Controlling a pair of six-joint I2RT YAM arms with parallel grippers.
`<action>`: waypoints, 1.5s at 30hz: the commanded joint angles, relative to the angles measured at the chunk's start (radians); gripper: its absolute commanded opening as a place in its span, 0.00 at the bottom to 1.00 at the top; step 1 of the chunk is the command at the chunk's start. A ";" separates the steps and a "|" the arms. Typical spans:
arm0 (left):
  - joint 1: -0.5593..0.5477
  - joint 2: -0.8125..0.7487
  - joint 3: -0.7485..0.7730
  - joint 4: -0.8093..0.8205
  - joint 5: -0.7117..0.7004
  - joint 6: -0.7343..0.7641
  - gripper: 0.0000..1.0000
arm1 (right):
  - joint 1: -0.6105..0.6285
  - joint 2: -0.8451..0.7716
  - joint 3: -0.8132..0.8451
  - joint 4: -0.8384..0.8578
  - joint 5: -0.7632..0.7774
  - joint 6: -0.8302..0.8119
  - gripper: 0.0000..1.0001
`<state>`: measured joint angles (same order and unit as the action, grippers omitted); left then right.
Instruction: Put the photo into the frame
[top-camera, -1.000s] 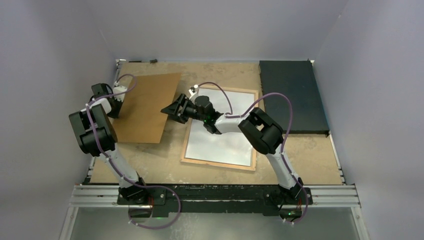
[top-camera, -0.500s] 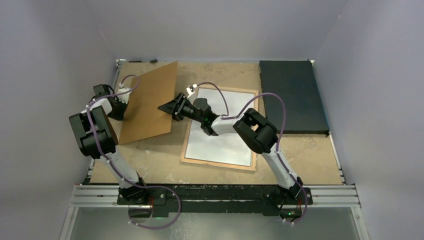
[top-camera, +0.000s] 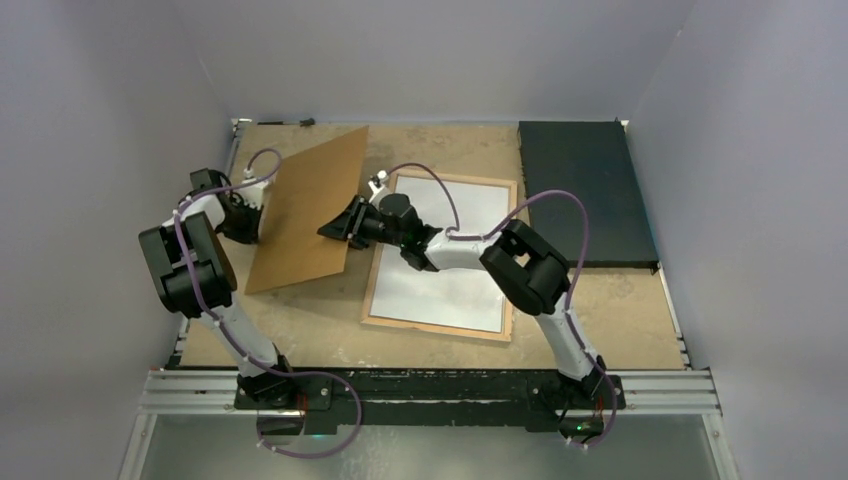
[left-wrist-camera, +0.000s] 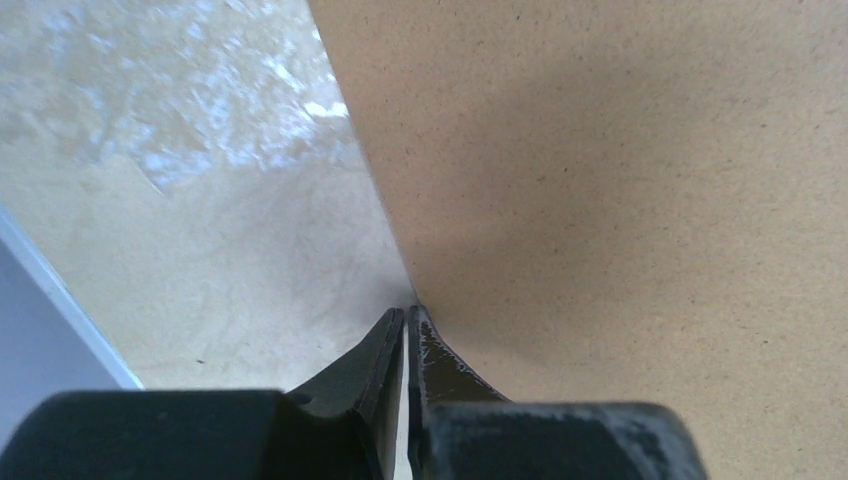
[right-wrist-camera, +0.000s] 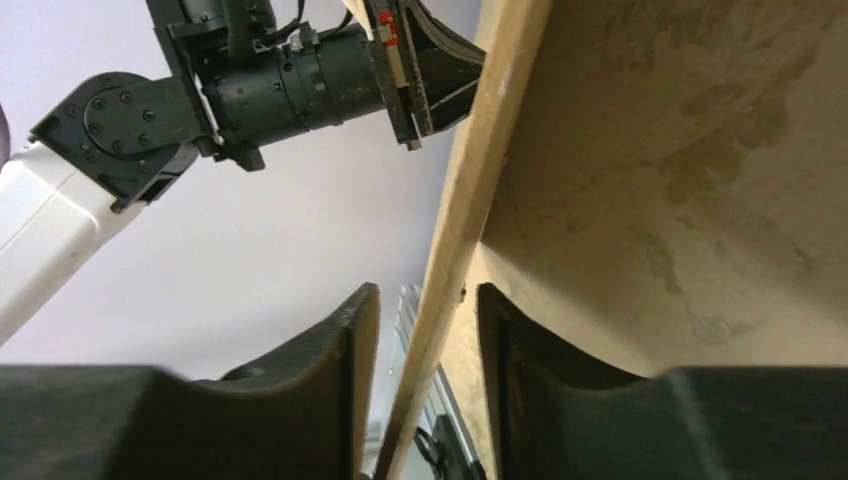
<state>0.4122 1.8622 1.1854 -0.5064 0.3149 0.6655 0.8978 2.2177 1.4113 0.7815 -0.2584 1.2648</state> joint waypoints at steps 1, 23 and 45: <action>-0.009 -0.004 0.037 -0.169 0.061 -0.015 0.14 | -0.007 -0.128 0.052 -0.244 0.068 -0.147 0.33; -0.058 -0.861 -0.029 -0.505 0.485 0.878 0.96 | -0.063 -0.250 0.207 -0.250 0.105 0.119 0.00; -0.064 -1.174 -0.359 -0.087 0.657 1.232 0.51 | -0.052 -0.404 0.008 -0.090 0.005 0.306 0.02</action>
<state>0.3511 0.6857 0.8391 -0.7349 0.8688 1.8271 0.8295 1.8900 1.4063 0.5396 -0.2104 1.5364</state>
